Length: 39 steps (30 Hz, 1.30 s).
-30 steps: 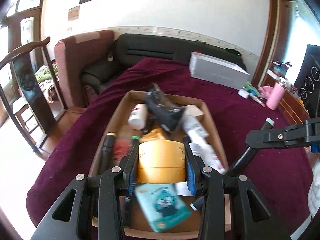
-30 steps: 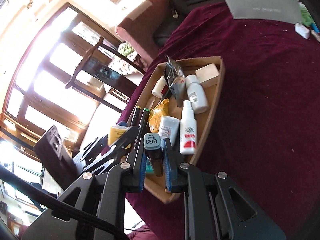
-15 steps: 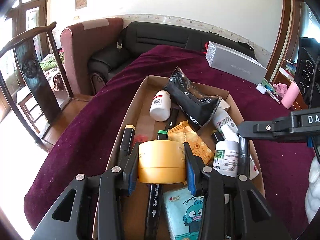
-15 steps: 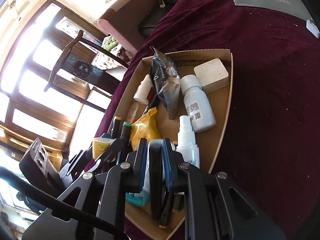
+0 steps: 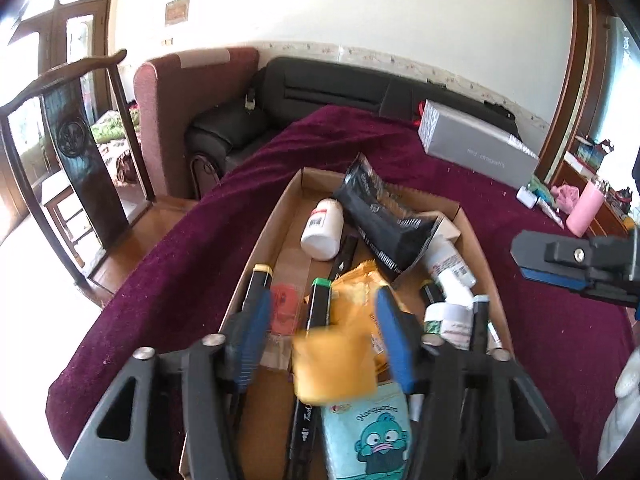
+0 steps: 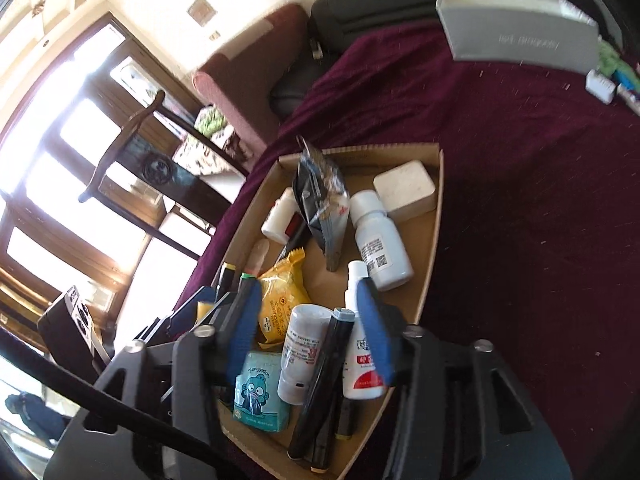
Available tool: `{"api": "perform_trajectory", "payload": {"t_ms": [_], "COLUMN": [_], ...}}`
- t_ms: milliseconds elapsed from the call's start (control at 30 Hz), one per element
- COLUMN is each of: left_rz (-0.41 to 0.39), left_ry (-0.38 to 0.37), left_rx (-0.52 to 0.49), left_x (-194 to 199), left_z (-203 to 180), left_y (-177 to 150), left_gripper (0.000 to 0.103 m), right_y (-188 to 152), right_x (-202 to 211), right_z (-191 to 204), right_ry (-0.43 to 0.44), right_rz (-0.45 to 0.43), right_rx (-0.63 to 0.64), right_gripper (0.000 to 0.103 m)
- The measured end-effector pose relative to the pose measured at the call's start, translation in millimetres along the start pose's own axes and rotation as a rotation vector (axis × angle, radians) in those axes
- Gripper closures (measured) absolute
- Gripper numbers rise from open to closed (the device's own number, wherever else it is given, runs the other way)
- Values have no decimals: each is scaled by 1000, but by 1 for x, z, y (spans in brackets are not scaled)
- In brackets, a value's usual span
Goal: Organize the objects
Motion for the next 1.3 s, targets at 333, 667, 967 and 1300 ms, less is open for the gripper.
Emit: {"api": "perform_trajectory", "payload": {"t_ms": [333, 667, 967, 1300], "left_rz": [-162, -246, -246, -234], "left_ry": [70, 69, 165, 227], "left_rx": [139, 134, 143, 164], "left_x": [58, 109, 116, 117], "left_z": [11, -5, -4, 8], "left_y": [14, 8, -1, -7], "left_gripper": [23, 1, 1, 1], "right_y": [-28, -64, -80, -87], "right_x": [42, 54, 64, 57], "right_z": [15, 25, 40, 50], "right_ry": [-149, -191, -238, -230], "right_rz": [-181, -213, -249, -226], "right_rx": [131, 192, 270, 298], "right_gripper": [36, 35, 28, 27]}}
Point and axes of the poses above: each gripper's, at about its wrist camera, not at the fingertips, and x roughly against the way its jaws point, z to its left, y to its top, the point moved 6 cm from there along -x, roughly the way its jaws point, and after that the axes turned 2 degrees about y, right-handed, at the moved point
